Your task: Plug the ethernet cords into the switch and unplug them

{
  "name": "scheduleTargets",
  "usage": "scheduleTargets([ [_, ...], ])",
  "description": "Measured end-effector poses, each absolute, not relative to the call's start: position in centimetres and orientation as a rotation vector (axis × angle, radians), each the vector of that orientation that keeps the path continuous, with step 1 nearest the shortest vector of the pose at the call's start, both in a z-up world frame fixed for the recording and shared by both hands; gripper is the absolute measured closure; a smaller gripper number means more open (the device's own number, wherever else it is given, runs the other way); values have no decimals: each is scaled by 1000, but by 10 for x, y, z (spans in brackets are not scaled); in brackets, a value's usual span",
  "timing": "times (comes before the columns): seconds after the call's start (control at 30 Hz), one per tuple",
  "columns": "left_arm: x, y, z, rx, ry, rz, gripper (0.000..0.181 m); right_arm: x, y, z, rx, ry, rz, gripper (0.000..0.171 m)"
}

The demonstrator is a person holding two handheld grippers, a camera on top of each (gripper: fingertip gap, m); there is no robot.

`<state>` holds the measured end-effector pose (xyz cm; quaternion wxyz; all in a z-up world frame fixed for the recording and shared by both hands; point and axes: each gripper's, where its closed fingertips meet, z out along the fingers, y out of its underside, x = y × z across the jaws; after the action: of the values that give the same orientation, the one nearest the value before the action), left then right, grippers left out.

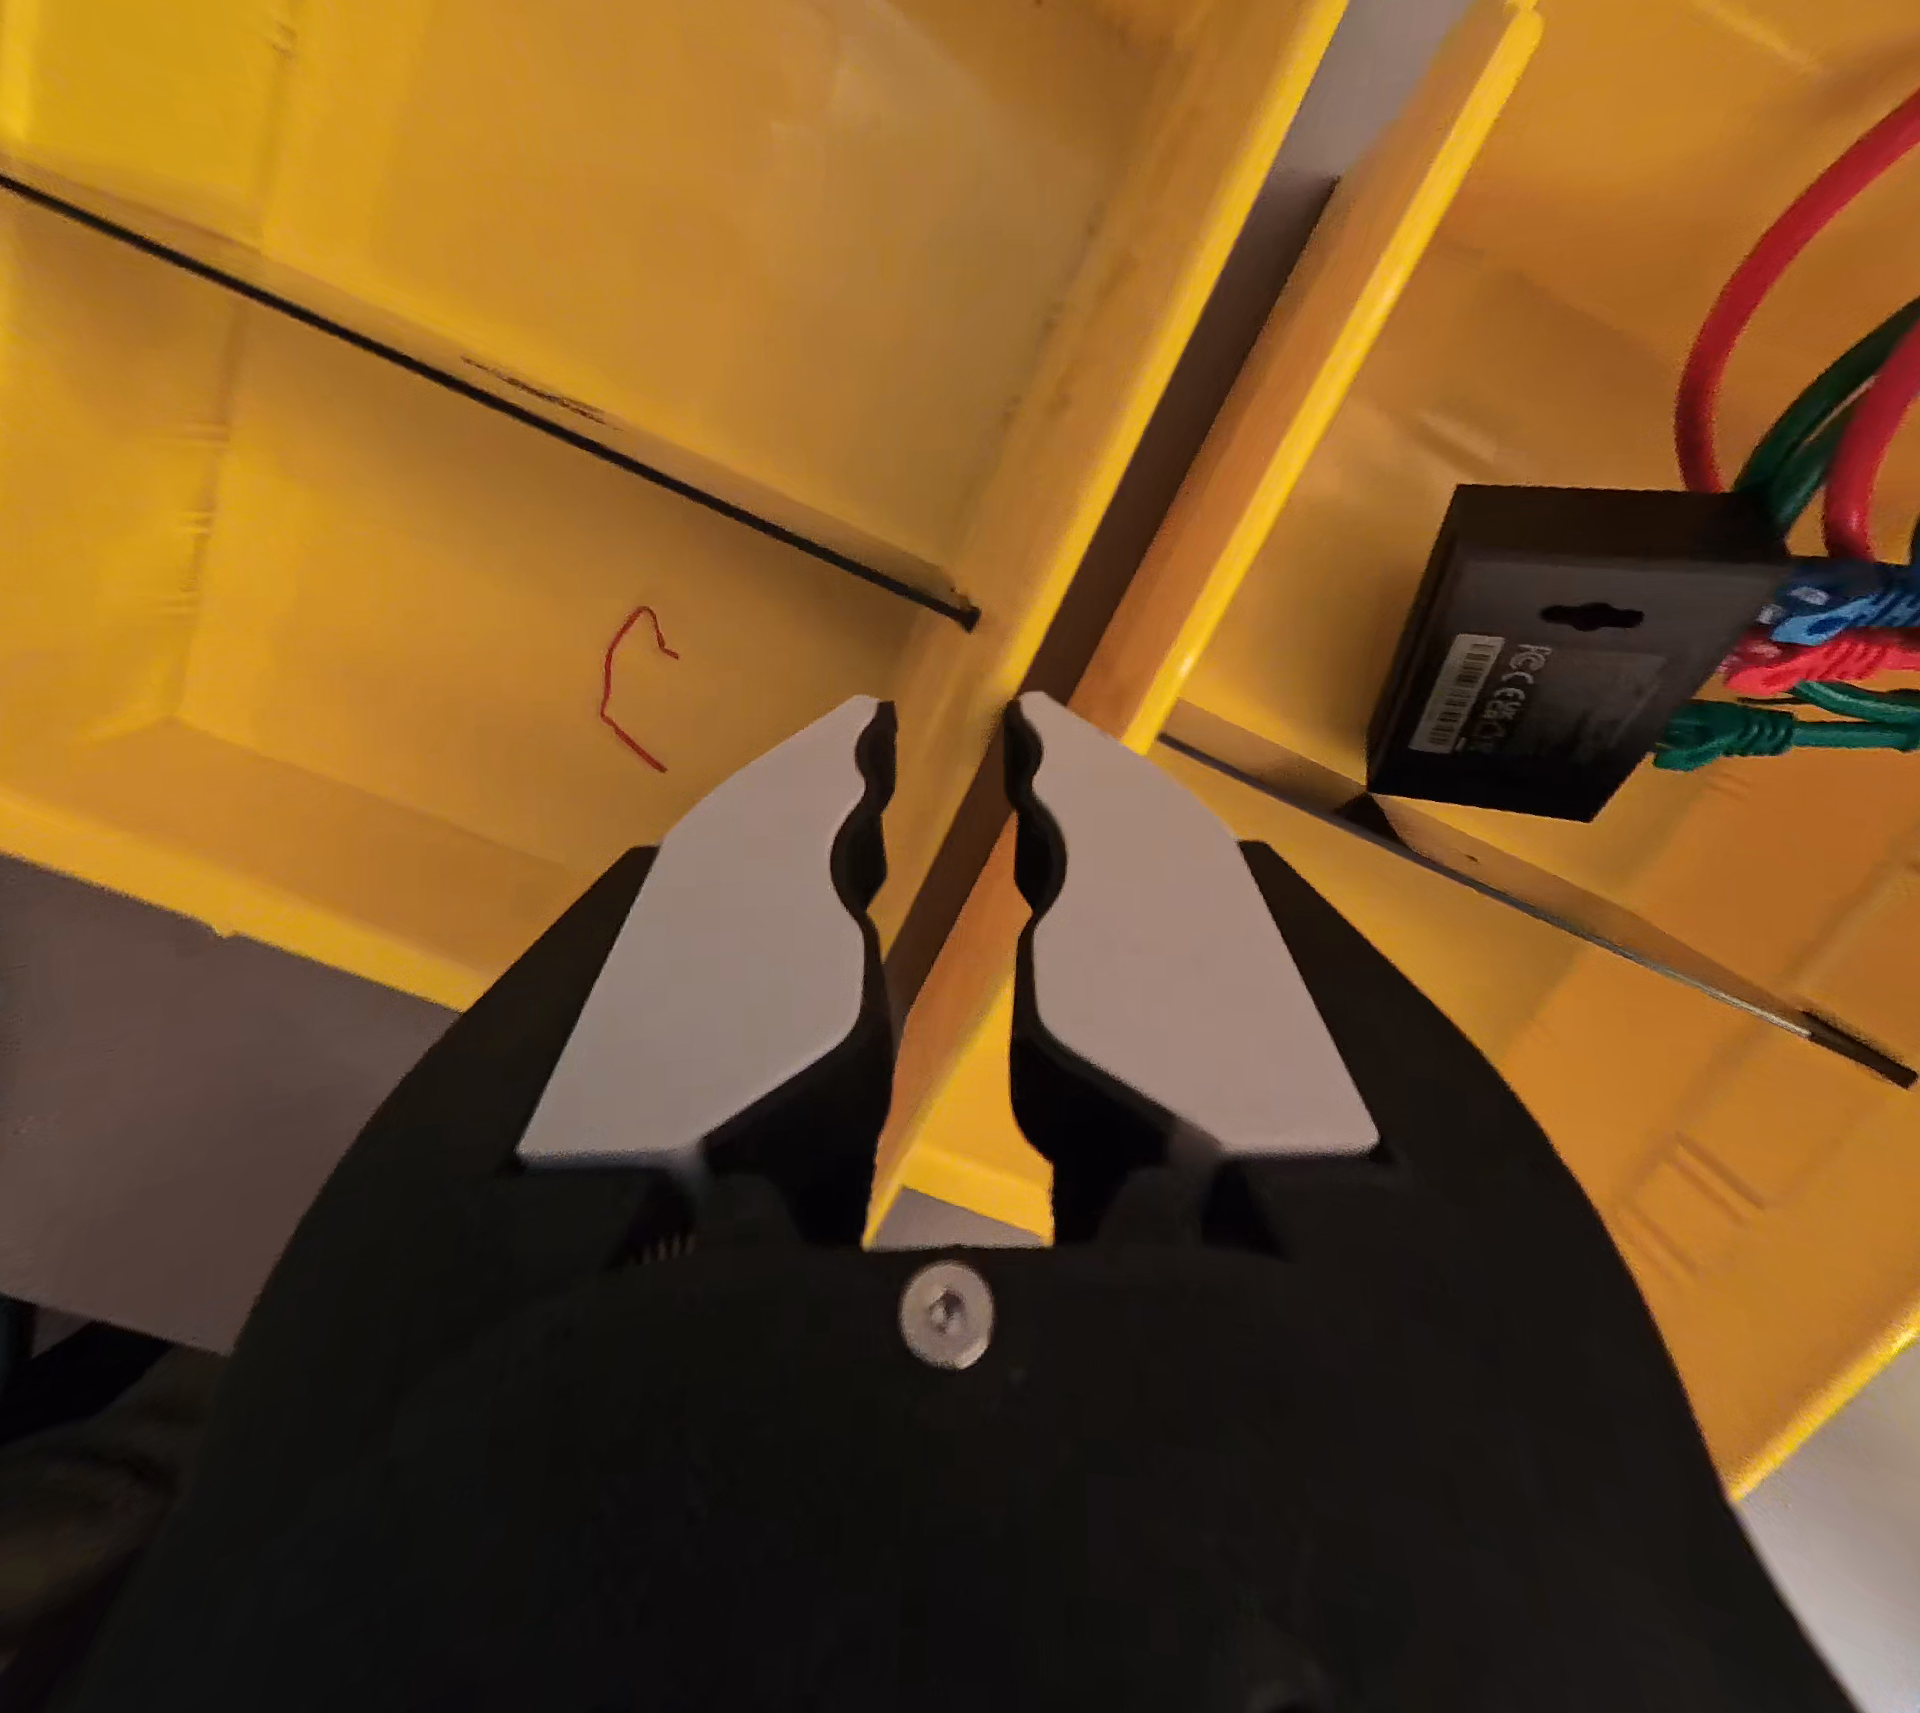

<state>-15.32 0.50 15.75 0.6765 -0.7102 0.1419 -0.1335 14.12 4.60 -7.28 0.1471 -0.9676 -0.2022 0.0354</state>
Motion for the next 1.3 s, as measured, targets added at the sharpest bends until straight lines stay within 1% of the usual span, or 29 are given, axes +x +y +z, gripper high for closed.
scheduleTargets([
  [0.03, -153, 4, 158, -1591, 320, -309, 128, 138, 48, -74, -2787, -570, 89, 143],
  [0.13, -154, 1, 162, -1573, 323, -322, 129, 126, 50, -75, -2747, -586, 21, 140],
  [0.27, -155, -3, 167, -1551, 314, -356, 129, 120, 50, -80, -2763, -592, -66, 140],
  [0.37, -155, -6, 169, -1541, 314, -364, 130, 124, 46, -98, -2876, -581, -122, 140],
  [0.47, -156, -7, 170, -1537, 309, -370, 130, 122, 42, -117, -2977, -551, -84, 140],
  [0.5, -157, -8, 171, -1534, 307, -372, 130, 123, 43, -119, -2986, -528, -94, 143],
  [0.6, -156, -8, 172, -1530, 308, -376, 130, 121, 45, -119, -2985, -509, -76, 145],
  [0.63, -154, -8, 171, -1531, 313, -377, 130, 122, 46, -120, -2988, -512, -83, 148],
  [0.73, -152, -7, 170, -1536, 321, -368, 130, 122, 46, -123, -3013, -482, -40, 149],
  [0.87, -150, -7, 171, -1536, 327, -359, 130, 122, 46, -127, -3039, -452, -4, 148],
  [0.93, -150, -8, 172, -1531, 328, -358, 131, 124, 44, -131, -3052, -477, -64, 142],
  [1.13, -146, -10, 173, -1527, 340, -345, 131, 123, 49, -132, -3007, -429, -138, 138],
  [1.17, -145, -10, 173, -1529, 343, -340, 131, 122, 49, -132, -3003, -426, -127, 141],
  [1.2, -144, -10, 172, -1531, 346, -336, 131, 117, 50, -131, -2996, -419, -69, 148],
  [1.23, -143, -9, 172, -1533, 349, -334, 131, 107, 50, -129, -2987, -392, 59, 162],
  [1.27, -142, -10, 172, -1534, 353, -334, 131, 96, 49, -126, -2979, -341, 196, 166],
  [1.3, -141, -10, 172, -1534, 356, -333, 131, 94, 46, -125, -2983, -339, 220, 166],
])
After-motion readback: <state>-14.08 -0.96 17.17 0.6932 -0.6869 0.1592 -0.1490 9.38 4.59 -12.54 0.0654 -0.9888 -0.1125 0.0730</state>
